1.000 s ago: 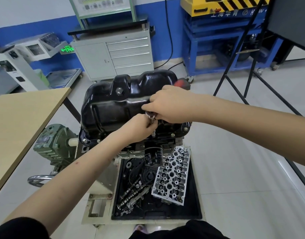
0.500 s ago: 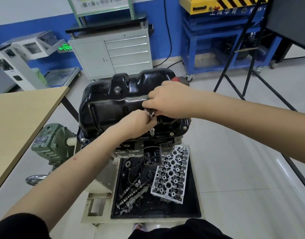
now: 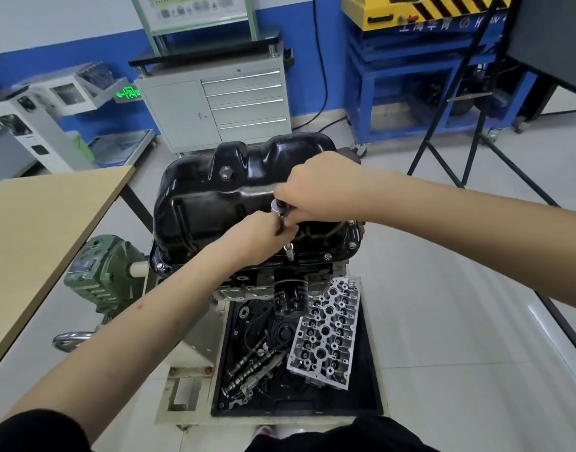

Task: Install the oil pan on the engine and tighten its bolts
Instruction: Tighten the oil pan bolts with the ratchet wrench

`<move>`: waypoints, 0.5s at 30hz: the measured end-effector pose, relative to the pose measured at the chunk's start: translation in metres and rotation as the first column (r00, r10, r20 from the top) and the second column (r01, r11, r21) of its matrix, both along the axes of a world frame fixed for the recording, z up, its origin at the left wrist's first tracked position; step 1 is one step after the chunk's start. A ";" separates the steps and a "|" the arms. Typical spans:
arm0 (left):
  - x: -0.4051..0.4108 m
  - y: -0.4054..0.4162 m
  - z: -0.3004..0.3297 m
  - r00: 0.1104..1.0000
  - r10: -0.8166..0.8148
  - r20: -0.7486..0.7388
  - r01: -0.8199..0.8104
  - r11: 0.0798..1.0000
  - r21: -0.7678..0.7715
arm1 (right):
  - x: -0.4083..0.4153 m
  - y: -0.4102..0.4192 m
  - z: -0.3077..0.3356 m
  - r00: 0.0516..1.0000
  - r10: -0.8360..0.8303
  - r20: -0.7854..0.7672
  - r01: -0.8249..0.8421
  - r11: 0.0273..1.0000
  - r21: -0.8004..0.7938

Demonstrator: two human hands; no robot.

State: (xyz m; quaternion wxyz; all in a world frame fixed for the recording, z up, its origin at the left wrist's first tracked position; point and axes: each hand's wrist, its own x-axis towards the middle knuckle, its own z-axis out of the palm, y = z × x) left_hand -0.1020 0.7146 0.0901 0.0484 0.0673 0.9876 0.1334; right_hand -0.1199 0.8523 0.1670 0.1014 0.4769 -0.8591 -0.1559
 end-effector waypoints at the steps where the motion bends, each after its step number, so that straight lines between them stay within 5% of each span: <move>1: 0.003 0.002 -0.001 0.996 0.019 -0.086 -0.020 1.000 -0.010 | 0.002 -0.001 -0.001 0.999 -0.035 0.006 0.036 0.999 -0.021; 4: 0.015 0.010 -0.013 0.930 0.128 -0.345 -0.059 0.977 0.206 | 0.007 -0.003 -0.005 0.996 -0.083 0.028 0.085 0.993 -0.077; 7: 0.024 0.017 -0.027 0.874 0.330 -0.356 -0.077 0.818 0.570 | 0.011 -0.005 -0.005 0.988 -0.134 0.076 0.142 0.982 -0.121; 15: 0.033 0.019 -0.038 0.884 0.351 -0.307 -0.017 0.682 0.731 | 0.014 -0.007 -0.018 0.960 -0.174 0.218 0.228 0.941 -0.251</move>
